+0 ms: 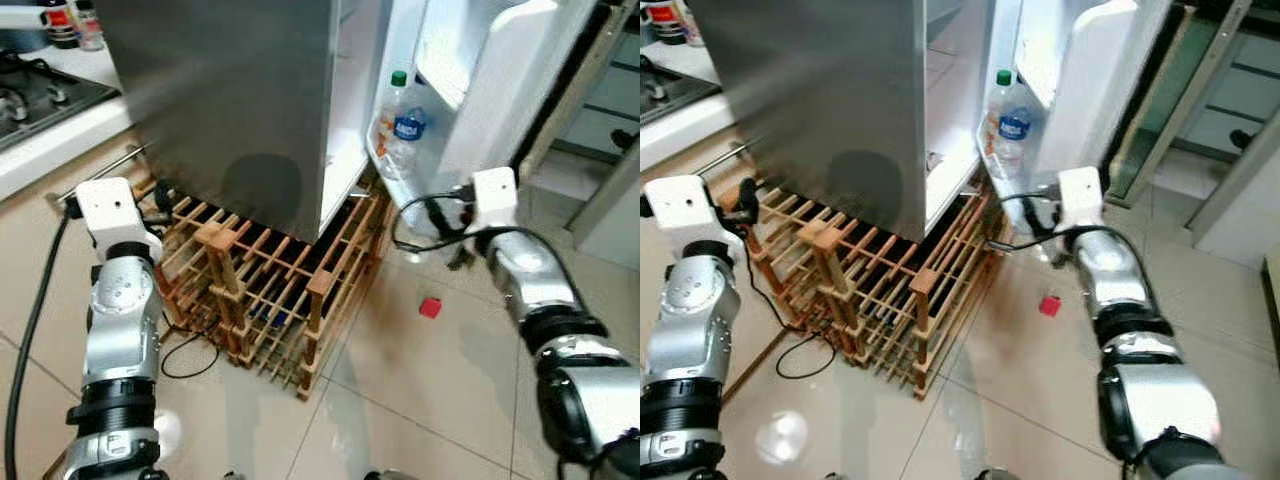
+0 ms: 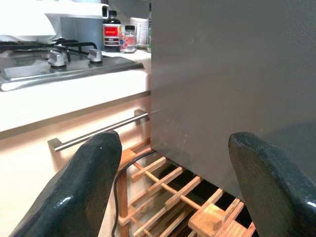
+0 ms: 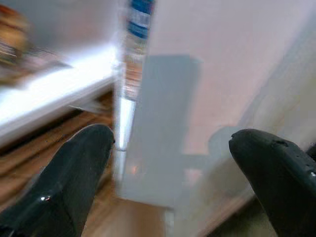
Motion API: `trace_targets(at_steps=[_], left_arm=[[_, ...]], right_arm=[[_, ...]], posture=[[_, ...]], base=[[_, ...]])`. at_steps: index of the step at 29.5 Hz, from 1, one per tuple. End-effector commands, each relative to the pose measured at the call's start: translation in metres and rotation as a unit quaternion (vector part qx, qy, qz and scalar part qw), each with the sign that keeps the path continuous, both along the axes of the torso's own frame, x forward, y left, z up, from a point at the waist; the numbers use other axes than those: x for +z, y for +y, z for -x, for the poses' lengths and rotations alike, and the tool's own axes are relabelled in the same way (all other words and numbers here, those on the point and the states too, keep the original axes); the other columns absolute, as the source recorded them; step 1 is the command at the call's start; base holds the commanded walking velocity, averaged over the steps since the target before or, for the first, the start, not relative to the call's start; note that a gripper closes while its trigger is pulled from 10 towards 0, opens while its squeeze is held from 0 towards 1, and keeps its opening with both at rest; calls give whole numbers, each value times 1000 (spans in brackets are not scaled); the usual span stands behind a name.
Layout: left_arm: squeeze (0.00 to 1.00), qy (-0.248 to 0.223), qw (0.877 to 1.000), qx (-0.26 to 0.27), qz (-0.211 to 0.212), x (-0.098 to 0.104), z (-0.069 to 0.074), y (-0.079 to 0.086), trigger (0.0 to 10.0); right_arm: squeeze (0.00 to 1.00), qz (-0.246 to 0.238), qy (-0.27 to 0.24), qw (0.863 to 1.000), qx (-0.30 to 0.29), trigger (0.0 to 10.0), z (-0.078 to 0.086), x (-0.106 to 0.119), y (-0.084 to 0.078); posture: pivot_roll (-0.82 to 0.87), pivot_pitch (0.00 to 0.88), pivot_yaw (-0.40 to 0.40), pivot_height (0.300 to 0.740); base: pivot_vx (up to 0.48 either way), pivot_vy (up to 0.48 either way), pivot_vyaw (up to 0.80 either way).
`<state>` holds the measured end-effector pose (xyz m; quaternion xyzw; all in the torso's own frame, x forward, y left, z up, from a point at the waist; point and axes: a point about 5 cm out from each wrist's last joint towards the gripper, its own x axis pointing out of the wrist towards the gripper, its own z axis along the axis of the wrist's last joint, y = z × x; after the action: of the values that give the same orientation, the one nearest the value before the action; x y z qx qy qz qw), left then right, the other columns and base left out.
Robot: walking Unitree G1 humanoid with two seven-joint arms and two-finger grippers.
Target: Restocking fridge
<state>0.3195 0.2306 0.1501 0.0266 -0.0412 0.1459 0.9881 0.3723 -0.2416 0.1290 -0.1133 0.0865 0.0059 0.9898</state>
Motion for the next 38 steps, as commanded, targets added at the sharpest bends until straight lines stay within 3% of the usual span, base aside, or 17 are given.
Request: trace_targets(at_steps=[1, 5, 8, 11, 16, 17, 18, 20, 23, 30, 32, 33, 36, 38], left_arm=[[0, -5, 1000, -8, -8, 4, -2, -5, 10000], [0, -4, 1000, -12, -3, 4, -3, -9, 10000], [0, -1, 1000, -16, 1, 3, -4, -13, 10000], [0, 3, 1000, -16, 5, 1, -4, -15, 10000], [0, 11, 1000, -6, -8, -2, -5, -13, 10000], [0, 16, 1000, 0, -7, -4, -7, -11, 10000], [0, 16, 1000, 0, -7, -4, -7, -11, 10000], [0, 20, 1000, 5, -3, -6, -8, -10, 10000], [0, 17, 1000, -5, 19, -8, -11, -14, 10000], [0, 21, 1000, -8, 18, -14, -8, -14, 10000], [0, 36, 999, -12, -17, -18, -6, -14, 10000], [0, 54, 996, -26, -59, -23, -3, -14, 10000], [0, 102, 983, -57, -141, -43, 13, -12, 10000], [0, 137, 984, -52, -97, -60, 29, -5, 10000]], right_arm=[[0, 44, -13, 998, -53, 10000, 5, 7, -27], [0, 133, -34, 982, -128, 10000, 16, 17, -63], [0, 114, -68, 980, -147, 10000, 19, 20, -64], [0, 25, -95, 992, -82, 10000, 11, 11, -23], [0, -115, -80, 990, 3, 10000, 11, -13, 49], [0, -155, -63, 984, 62, 10000, 20, -25, 84], [0, -155, -63, 984, 62, 10000, 20, -25, 84], [0, -174, -57, 976, 114, 10000, 29, -30, 112], [0, -191, -53, 970, 143, 10000, 34, -32, 131], [0, -206, -56, 963, 164, 10000, 31, -23, 136], [0, -209, -60, 962, 164, 10000, 31, -20, 134], [0, -206, -67, 963, 161, 10000, 31, -18, 132], [0, -203, -82, 963, 156, 10000, 32, -15, 128], [0, -193, -81, 965, 156, 10000, 34, -17, 124]], posture=[[-45, 0, -36, 740], [-66, 0, -34, 740], [-74, 0, -36, 740], [-72, 0, -38, 740], [-72, 0, -43, 740], [-70, 0, -45, 740], [-70, 0, -45, 740], [-68, 0, -43, 740], [-64, 0, -48, 740], [-51, 0, -52, 740], [-45, 0, -55, 740], [-48, 0, -56, 740], [-46, 0, -55, 740], [-39, 0, -58, 740]], base=[[0, 0, 0], [0, 0, 0], [0, 0, 0], [0, 0, 0], [0, 0, 0], [0, 0, 0], [0, 0, 0], [0, 0, 306], [0, 0, 600], [0, 0, 534], [0, 0, 500], [0, 0, 494], [0, 0, 498], [0, 0, 494]])
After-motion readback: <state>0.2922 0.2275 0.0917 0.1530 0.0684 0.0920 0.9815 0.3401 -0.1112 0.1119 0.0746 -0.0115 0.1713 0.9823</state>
